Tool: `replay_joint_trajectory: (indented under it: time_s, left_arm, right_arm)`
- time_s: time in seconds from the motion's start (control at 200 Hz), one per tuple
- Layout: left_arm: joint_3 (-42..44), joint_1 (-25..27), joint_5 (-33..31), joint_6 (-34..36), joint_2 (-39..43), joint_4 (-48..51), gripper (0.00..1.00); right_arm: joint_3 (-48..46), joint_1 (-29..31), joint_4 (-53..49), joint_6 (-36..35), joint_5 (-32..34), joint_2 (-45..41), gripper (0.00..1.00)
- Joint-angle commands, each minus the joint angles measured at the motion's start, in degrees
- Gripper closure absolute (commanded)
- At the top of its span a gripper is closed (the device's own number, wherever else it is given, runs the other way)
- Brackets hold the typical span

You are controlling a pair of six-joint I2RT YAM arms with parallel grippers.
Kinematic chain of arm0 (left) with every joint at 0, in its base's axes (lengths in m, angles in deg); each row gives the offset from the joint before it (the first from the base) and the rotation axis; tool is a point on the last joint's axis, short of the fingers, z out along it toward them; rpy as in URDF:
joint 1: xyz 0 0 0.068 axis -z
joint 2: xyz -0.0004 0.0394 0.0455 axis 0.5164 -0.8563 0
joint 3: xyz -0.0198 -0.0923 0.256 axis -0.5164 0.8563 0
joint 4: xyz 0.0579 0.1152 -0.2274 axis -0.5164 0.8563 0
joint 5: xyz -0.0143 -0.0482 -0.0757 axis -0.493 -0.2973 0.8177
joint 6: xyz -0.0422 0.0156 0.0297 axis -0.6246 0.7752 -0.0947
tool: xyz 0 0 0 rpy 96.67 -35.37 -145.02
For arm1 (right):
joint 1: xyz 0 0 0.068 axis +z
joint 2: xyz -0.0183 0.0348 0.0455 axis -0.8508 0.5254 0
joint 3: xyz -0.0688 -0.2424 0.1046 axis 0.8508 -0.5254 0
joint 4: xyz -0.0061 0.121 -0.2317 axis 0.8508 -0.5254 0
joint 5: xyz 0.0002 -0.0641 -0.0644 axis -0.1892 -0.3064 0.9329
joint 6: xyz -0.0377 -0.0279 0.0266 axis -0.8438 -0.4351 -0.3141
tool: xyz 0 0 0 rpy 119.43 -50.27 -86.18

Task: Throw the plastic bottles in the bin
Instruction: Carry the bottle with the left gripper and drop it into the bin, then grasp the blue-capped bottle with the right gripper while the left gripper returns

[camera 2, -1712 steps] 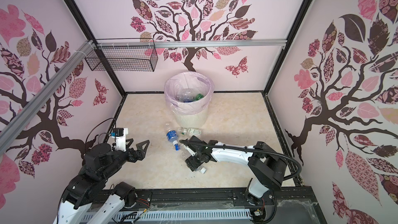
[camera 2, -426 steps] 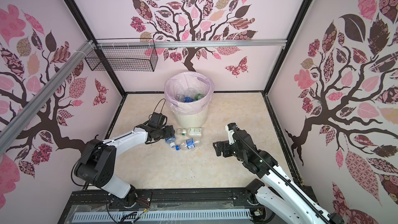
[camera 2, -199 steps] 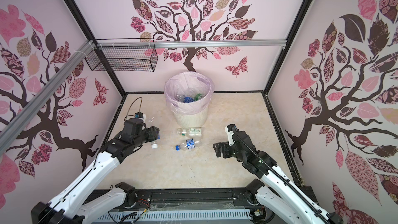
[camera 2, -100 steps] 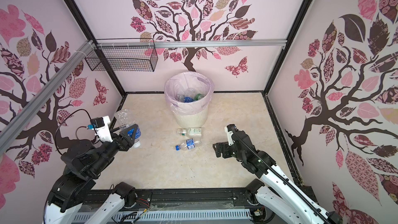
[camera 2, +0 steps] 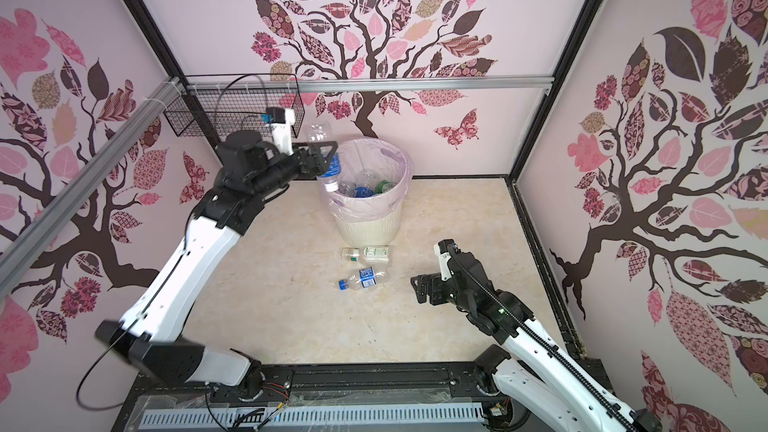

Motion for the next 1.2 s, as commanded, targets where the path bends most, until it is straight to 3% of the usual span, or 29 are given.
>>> replay_joint_trajectory:
  time_s: [0.0, 0.135, 0.54, 0.72, 0.906, 1.196]
  left_arm:
    - [-6.17, 0.17, 0.8, 2.54, -2.28, 7.53, 0.09]
    - [5.27, -1.15, -3.98, 3.86, 8.83, 3.44, 0.02]
    - [27.93, -2.82, -10.23, 7.69, 34.94, 19.84, 0.02]
    - [38.36, -2.9, -12.65, 7.49, 44.85, 23.85, 0.02]
    - [47.02, -2.9, -15.48, 6.86, 53.17, 25.32, 0.02]
    - [56.34, -2.9, -16.53, 5.25, 60.17, 24.23, 0.02]
  right_arm:
    - [0.39, 0.03, -0.16, 0.95, 0.0, -0.88, 0.03]
    - [0.02, 0.03, 0.24, 1.11, -0.07, -1.94, 0.03]
    - [4.45, 0.18, 4.21, -3.27, -8.63, 7.33, 0.05]
    - [8.55, 3.32, 3.98, -6.92, -7.87, 14.61, 0.06]
    - [13.92, 11.0, 2.99, -13.51, -4.37, 24.72, 0.08]
    - [19.16, 13.07, 7.01, -24.39, -7.6, 34.15, 0.11]
